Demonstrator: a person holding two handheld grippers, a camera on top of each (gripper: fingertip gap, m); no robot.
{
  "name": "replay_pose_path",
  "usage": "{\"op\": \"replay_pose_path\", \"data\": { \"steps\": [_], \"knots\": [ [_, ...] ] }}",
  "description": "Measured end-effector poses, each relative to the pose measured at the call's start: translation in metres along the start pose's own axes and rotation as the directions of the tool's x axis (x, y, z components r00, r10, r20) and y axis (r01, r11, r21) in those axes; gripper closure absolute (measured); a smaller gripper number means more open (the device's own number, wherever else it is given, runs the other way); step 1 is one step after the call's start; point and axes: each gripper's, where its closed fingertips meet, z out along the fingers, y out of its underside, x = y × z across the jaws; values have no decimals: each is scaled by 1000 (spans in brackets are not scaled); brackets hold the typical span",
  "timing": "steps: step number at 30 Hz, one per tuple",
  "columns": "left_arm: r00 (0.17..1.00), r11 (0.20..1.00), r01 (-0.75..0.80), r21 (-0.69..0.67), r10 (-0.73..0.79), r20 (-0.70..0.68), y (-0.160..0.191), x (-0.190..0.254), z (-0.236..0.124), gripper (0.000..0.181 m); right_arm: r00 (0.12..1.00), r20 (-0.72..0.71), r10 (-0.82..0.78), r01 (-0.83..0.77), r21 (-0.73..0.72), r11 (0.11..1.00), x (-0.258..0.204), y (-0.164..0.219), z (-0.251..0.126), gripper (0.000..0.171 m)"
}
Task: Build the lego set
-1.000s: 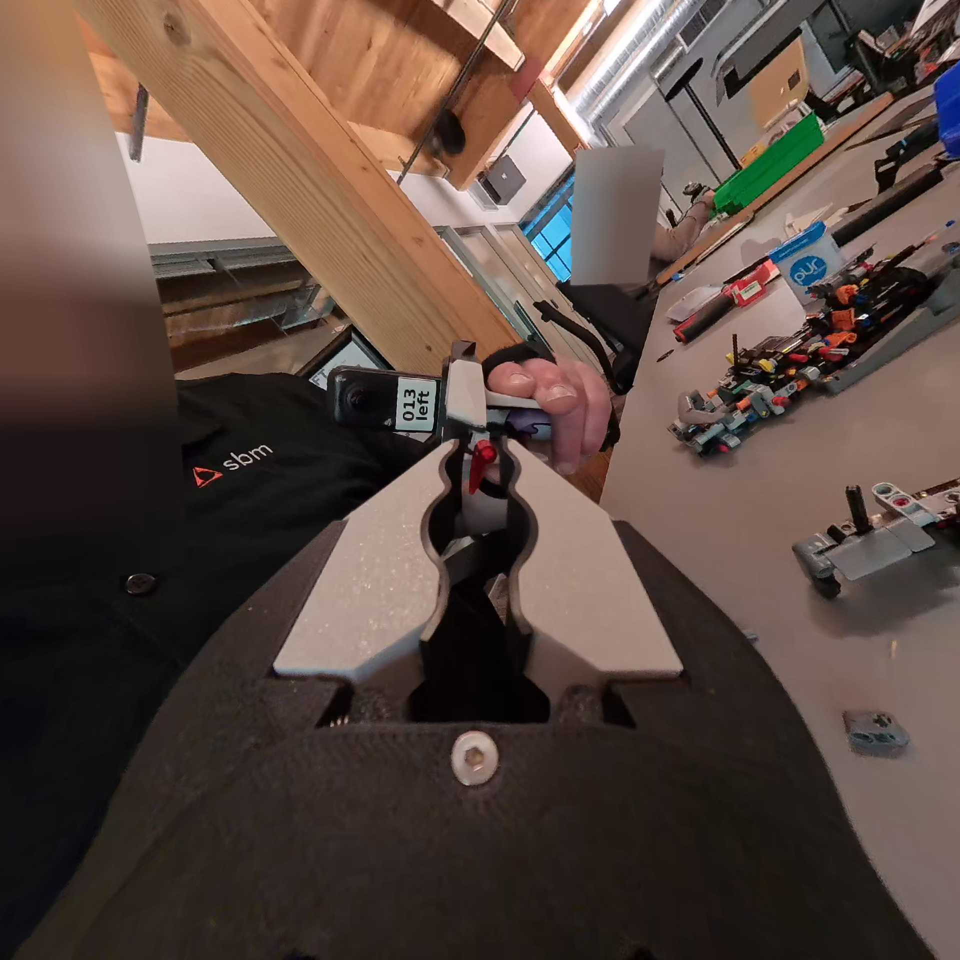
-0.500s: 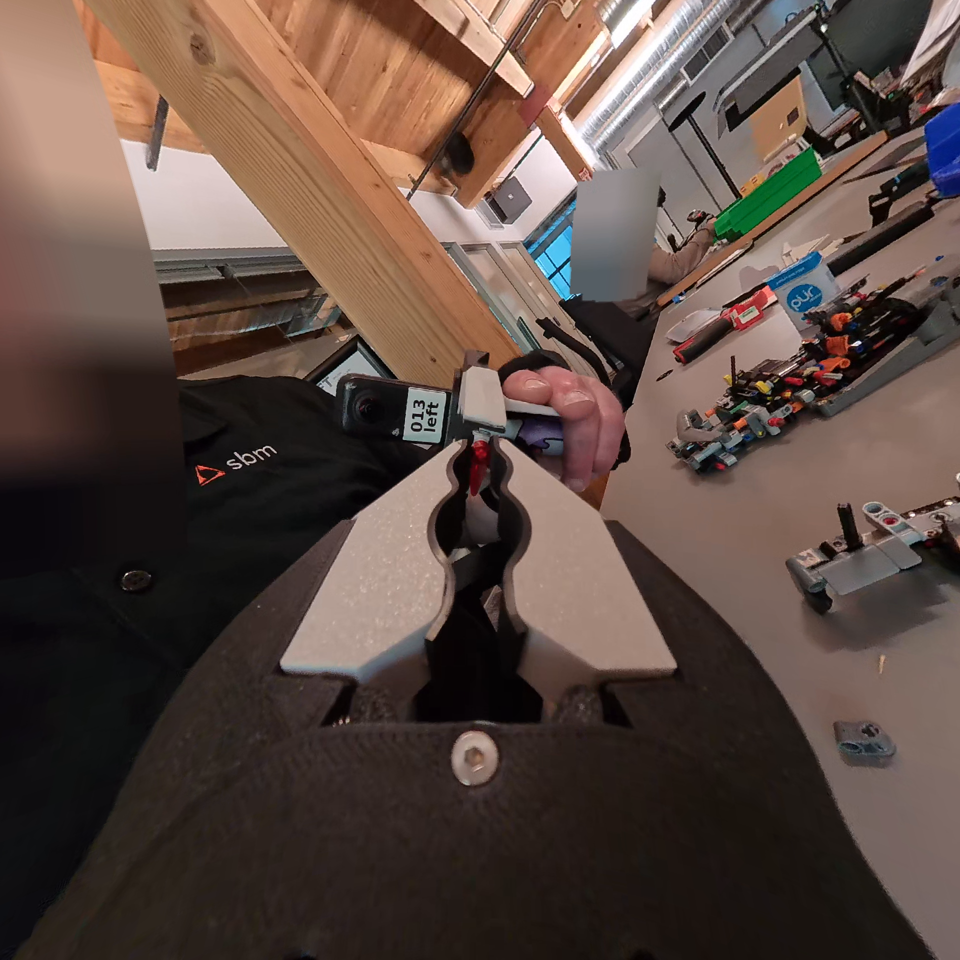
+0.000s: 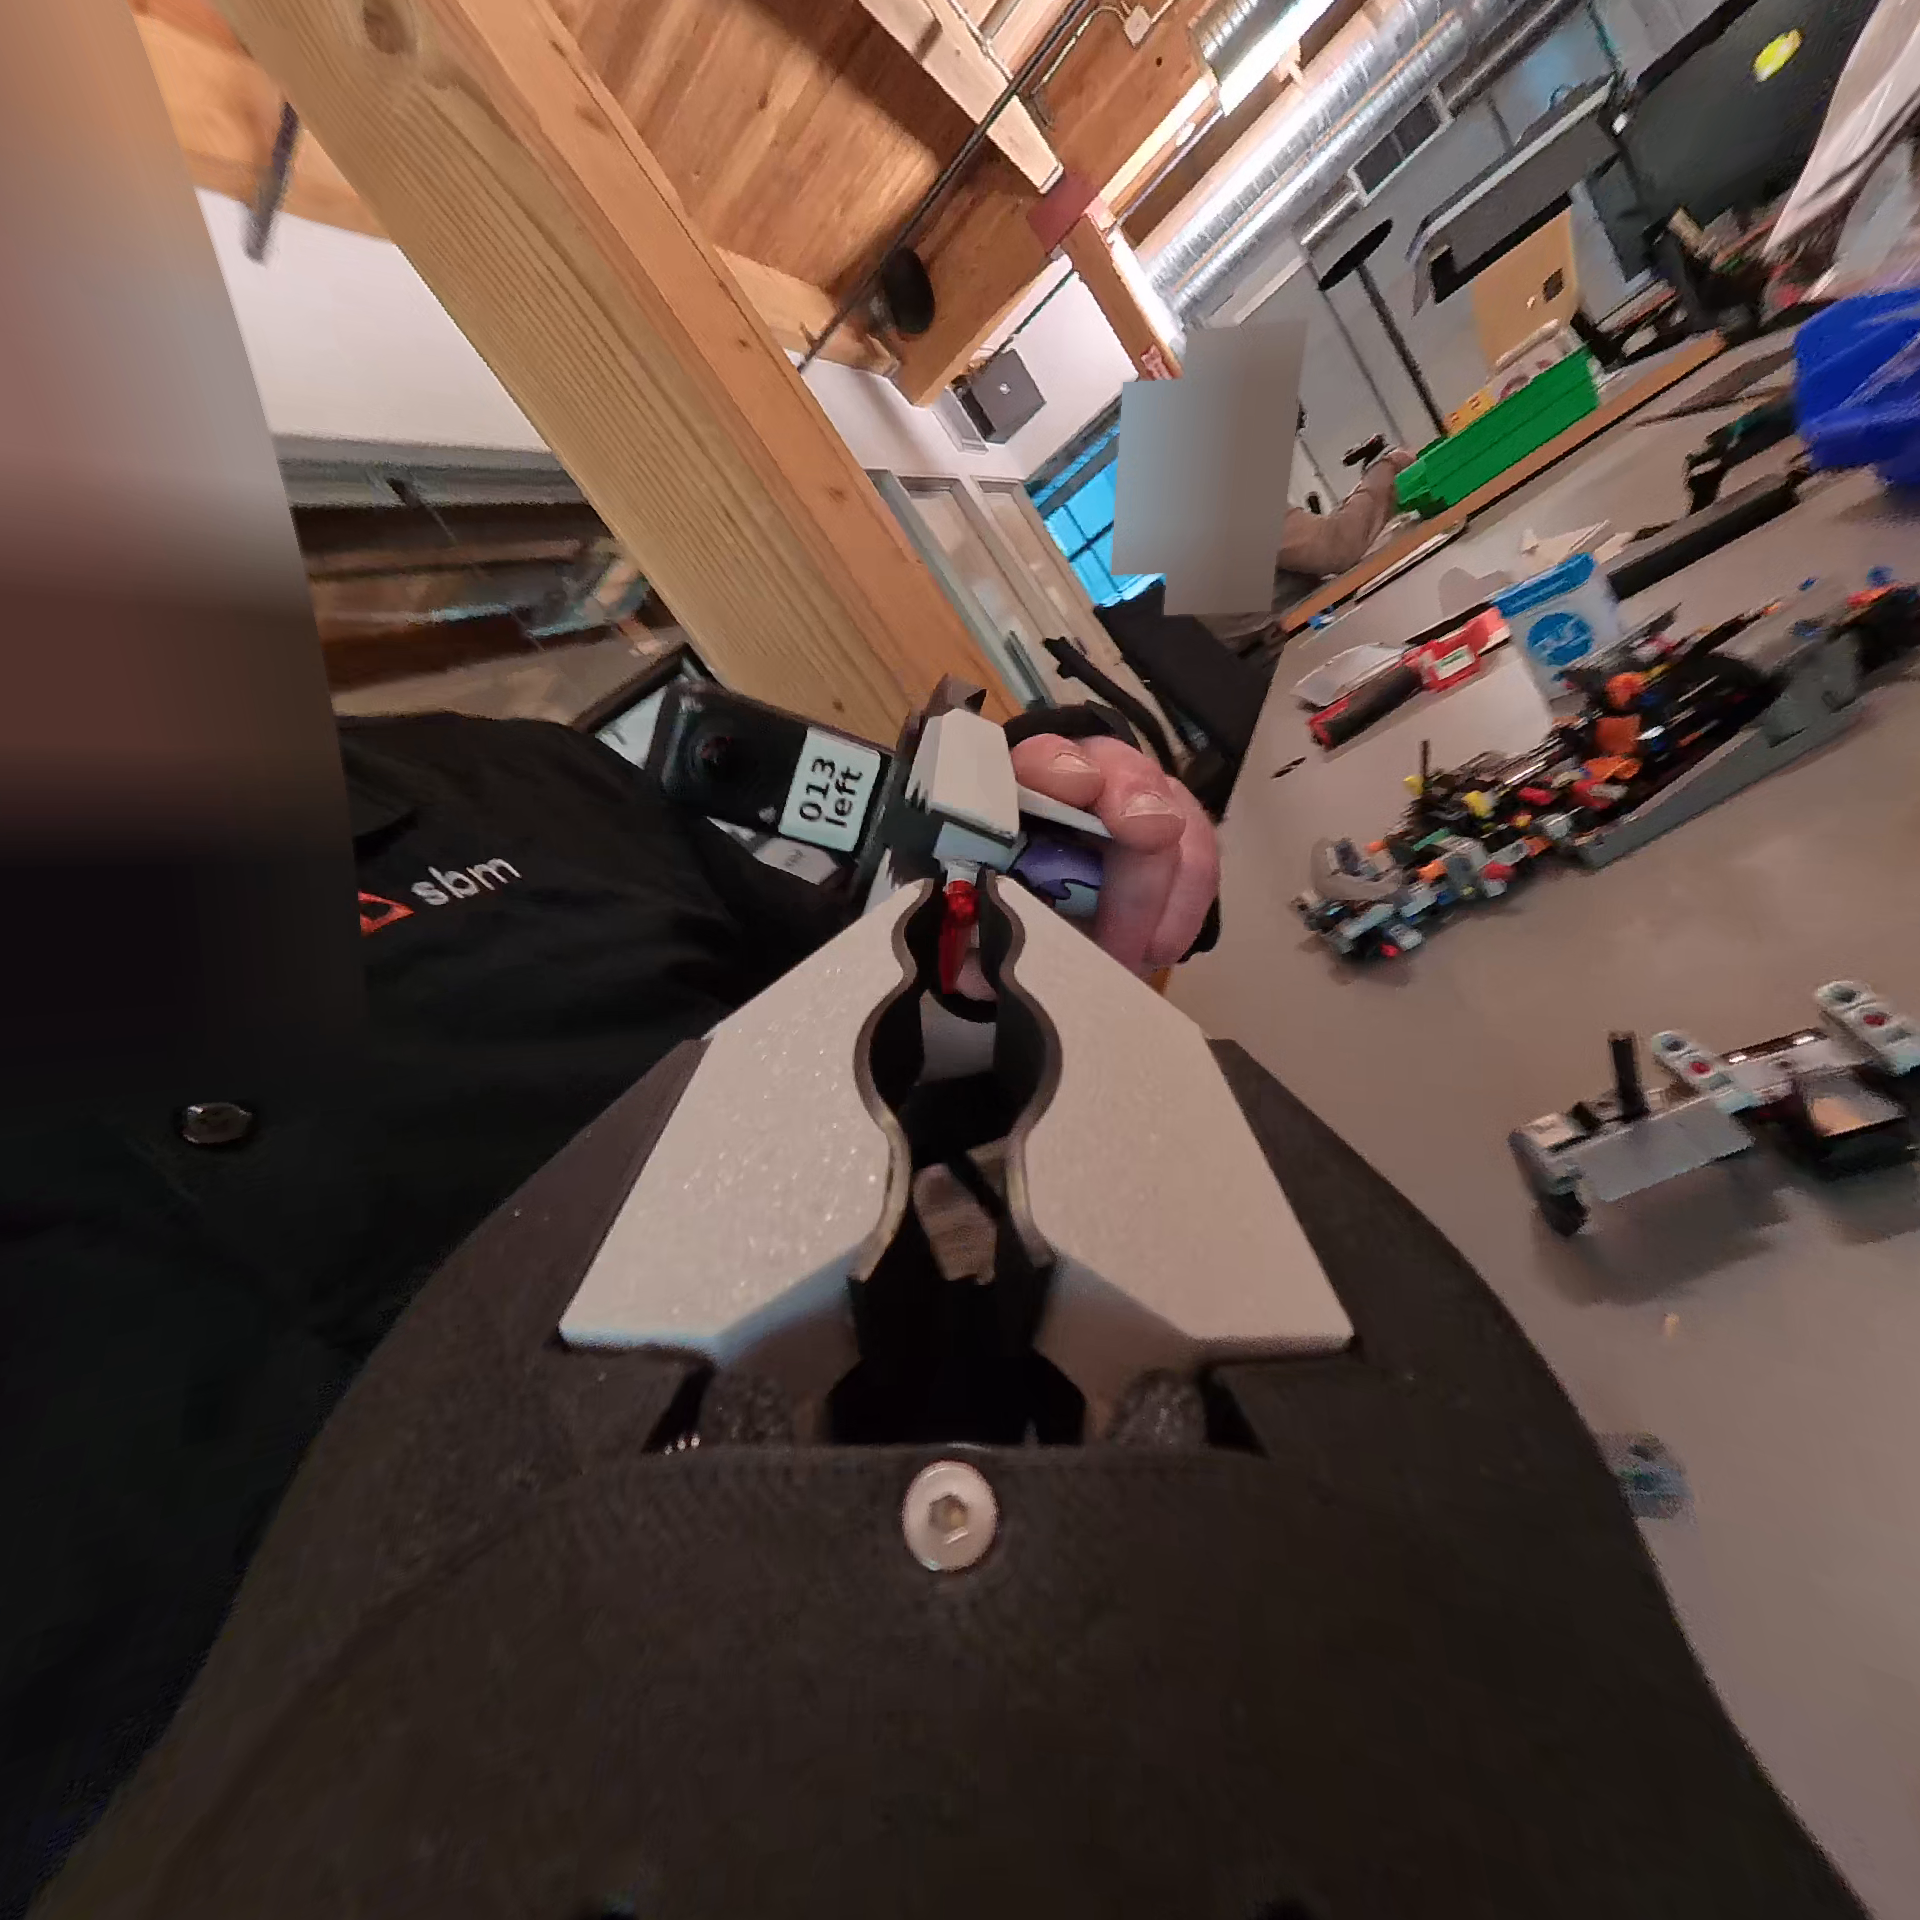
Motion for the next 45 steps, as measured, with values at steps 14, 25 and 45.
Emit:
{"op": "replay_pose_path", "data": {
  "steps": [14, 25, 45],
  "knots": [
    [773, 797, 604, 16, -581, -254, -5, 0, -3, 163, 891, -147, -430, 418, -106, 902, -5, -2, -2, 167],
    [778, 805, 593, 8, -571, -261, -7, 6, 3, 177, 874, -144, -464, 450, -120, 885, -6, 0, -2, 167],
    [881, 905, 426, -2, -416, -224, -7, 9, 0, 178, 875, -134, -466, 437, -200, 877, -6, 6, -1, 168]
  ]
}}
